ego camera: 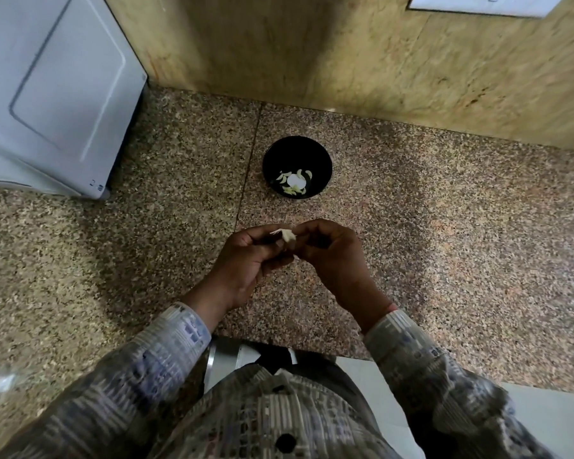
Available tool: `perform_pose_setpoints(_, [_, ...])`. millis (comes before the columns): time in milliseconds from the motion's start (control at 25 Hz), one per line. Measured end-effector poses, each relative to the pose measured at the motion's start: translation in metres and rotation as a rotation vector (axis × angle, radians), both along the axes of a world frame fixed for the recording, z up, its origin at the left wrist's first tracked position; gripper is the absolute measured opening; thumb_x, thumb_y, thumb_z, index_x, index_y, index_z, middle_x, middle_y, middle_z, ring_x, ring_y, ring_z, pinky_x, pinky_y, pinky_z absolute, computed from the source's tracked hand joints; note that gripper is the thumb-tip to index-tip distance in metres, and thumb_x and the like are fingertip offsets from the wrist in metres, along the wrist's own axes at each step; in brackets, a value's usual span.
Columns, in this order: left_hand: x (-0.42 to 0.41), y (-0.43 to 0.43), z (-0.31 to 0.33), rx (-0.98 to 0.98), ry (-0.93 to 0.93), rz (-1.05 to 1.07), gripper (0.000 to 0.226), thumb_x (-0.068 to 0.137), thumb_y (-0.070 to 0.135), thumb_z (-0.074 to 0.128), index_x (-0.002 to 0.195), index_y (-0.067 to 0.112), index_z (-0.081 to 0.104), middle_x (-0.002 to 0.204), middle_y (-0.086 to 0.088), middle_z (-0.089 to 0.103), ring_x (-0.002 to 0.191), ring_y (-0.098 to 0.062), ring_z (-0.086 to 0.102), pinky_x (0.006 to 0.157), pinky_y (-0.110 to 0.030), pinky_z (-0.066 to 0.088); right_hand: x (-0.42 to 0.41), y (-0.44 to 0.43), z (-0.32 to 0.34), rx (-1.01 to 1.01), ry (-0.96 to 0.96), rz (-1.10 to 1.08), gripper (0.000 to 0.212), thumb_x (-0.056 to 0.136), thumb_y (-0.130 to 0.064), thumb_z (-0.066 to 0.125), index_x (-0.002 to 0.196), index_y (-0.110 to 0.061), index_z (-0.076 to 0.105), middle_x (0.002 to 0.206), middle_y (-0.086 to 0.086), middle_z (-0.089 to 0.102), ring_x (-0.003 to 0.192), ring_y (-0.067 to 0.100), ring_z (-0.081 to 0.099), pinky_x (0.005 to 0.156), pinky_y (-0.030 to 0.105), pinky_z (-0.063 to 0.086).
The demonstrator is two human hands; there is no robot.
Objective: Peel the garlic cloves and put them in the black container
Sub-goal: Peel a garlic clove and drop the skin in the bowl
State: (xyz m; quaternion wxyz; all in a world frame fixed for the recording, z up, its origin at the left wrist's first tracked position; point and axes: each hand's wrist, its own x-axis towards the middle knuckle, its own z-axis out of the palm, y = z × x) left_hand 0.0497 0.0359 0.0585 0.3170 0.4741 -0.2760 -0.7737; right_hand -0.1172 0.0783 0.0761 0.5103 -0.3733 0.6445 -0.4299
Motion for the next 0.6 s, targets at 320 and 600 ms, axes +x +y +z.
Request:
perform_pose_setpoints(320, [0.001,0.008,0.018,-0.086,0.032,-0.035,0.034,0.084,0.010,0.072,0.118,0.011,0.073,0.113,-0.016,0.075,0.102,-0.024,0.073,0.089,-0.040,0.062,-0.004,0.011,0.011,-0.054,-0.011,0.022,0.018,0.085,-0.006,0.083,0.100,-0.009,0.075,0.090,0.006,0.078,0.081,0.015,0.074,0.075,0.031,0.061])
perform_pose_setpoints(600, [0.000,0.010,0.027,-0.126,-0.021,0.009,0.034,0.077,0.009,0.077,0.111,0.007,0.076,0.110,-0.017,0.076,0.095,-0.029,0.075,0.080,-0.039,0.063,-0.002,0.018,0.019,-0.282,0.321,0.034,0.015,0.086,-0.018,0.085,0.101,-0.019,0.082,0.095,-0.008,0.076,0.085,0.006,0.073,0.073,0.026,0.061])
